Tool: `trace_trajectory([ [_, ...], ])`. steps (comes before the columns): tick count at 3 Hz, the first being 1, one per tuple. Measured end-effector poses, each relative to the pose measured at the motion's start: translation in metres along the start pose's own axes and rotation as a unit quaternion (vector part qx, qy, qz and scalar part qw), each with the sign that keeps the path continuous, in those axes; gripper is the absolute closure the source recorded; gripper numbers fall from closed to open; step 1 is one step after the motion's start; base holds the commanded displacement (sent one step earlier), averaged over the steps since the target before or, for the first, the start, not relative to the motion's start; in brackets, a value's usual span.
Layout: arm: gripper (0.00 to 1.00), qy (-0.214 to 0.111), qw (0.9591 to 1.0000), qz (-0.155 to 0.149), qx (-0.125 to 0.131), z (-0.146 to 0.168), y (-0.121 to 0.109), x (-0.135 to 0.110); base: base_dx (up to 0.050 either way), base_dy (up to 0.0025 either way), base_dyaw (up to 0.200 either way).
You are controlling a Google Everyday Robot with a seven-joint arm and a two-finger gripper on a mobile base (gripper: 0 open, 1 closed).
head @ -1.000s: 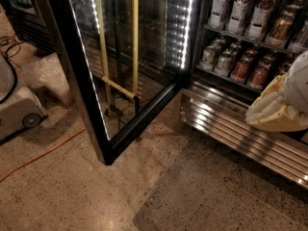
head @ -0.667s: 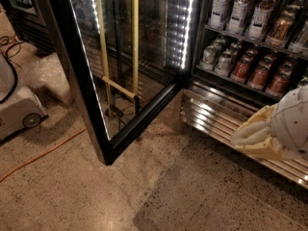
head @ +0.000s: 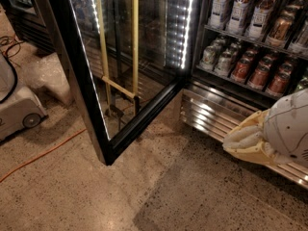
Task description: Close left fridge door
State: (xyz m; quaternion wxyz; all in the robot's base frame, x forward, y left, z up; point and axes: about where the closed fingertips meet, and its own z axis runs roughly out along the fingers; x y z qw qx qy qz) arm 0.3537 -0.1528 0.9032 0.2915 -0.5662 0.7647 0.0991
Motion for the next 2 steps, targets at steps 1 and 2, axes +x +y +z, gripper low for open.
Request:
trace_trajectory([
  [1,1.0,-0.035,0.9993,-0.014,-0.005,0.013,-0.015,-0.007,0.0,0.0,0.0],
  [2,1.0,-0.069,0.9958,-0.046,-0.038,0.037,-0.036,-0.027,0.0,0.0,0.0],
])
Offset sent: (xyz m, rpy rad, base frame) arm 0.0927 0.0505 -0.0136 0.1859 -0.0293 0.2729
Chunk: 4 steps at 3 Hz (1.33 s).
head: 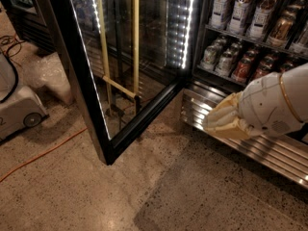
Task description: Close left fridge door
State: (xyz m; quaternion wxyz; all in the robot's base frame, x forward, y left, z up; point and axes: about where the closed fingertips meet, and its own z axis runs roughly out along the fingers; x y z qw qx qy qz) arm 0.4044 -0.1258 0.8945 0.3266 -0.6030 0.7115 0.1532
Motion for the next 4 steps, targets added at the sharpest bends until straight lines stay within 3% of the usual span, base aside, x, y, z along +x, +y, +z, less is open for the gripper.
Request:
trace_trajectory([
  [1,1.0,-0.032,0.9988,0.003,-0.039,0.0298,-0.0141,0.0047,0.0,0.0,0.0],
  [4,1.0,-0.032,0.9988,0.003,-0.039,0.0298,-0.0141,0.0046,0.0,0.00004,0.198],
])
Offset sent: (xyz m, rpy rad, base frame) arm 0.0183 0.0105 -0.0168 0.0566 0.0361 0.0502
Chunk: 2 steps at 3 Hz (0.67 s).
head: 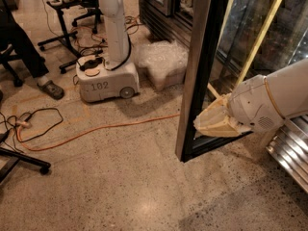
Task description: Close left fridge door
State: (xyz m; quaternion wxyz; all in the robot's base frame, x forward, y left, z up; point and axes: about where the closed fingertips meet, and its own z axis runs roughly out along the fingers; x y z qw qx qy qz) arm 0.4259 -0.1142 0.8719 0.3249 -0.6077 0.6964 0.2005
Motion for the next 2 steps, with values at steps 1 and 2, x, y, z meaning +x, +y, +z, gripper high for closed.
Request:
trace_trajectory([
  [1,1.0,0.0,1.0,0.0,0.0,0.0,0.0,0.0,0.0,0.0,0.0],
  [2,1.0,-0.018,0.9991,0.02,0.032,0.0069,0.0081,0.0011,0.0,0.0,0.0],
])
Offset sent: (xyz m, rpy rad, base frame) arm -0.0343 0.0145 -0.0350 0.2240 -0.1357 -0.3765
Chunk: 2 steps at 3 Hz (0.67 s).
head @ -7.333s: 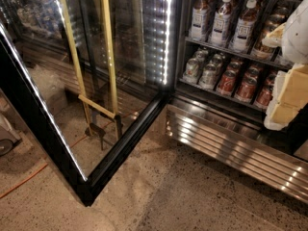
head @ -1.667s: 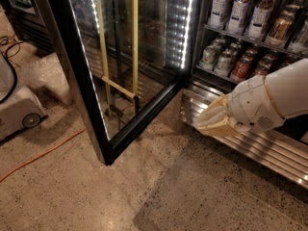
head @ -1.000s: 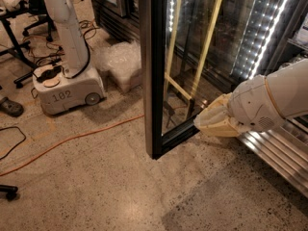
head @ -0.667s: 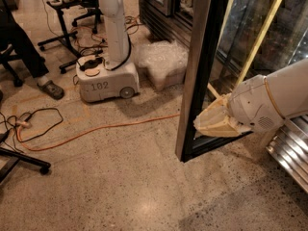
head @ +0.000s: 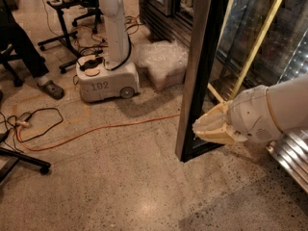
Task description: Close left fridge door
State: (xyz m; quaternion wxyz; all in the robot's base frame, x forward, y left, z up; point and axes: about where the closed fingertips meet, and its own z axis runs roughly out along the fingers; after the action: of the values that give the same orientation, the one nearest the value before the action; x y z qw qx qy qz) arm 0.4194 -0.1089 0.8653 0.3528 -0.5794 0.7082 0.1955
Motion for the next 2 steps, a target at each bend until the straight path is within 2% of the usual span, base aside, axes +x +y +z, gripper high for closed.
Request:
trace_trajectory([
  [1,1.0,-0.032,0.9974,0.014,0.064,0.011,0.04,-0.015,0.0,0.0,0.0],
  [2,1.0,-0.041,0.9921,0.033,0.114,0.043,0.074,0.002,0.0,0.0,0.0],
])
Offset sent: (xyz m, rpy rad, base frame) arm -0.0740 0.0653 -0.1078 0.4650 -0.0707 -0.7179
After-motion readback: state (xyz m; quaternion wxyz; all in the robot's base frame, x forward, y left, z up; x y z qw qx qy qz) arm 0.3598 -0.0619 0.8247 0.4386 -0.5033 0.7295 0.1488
